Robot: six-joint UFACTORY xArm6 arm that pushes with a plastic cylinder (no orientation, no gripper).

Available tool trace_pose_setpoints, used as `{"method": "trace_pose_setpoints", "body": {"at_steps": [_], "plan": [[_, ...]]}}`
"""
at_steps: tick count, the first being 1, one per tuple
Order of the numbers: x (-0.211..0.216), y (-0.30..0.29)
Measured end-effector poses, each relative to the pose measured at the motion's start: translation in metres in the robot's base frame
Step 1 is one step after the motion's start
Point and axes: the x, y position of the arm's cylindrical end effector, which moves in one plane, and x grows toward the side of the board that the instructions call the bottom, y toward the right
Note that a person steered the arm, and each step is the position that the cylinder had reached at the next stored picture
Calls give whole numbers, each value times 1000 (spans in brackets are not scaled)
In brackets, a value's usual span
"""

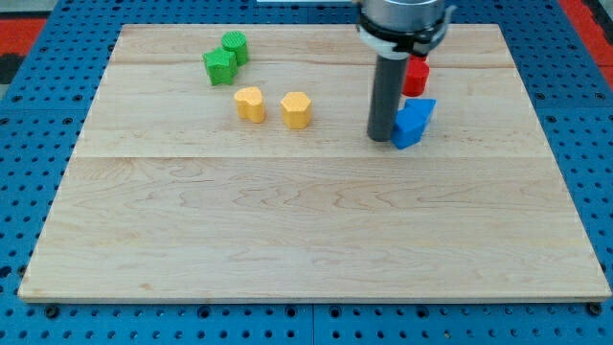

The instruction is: Separate the blue blocks

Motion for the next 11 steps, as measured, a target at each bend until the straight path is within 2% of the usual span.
{"method": "trace_pose_setpoints", "body": {"at_steps": [2, 3, 4, 5, 6, 8, 9, 10, 11], "plan": [[43, 34], [30, 71], [-16, 108], [-22, 105], [-23, 71], [-37, 60], [3, 48], [63, 48], [35, 76]]}}
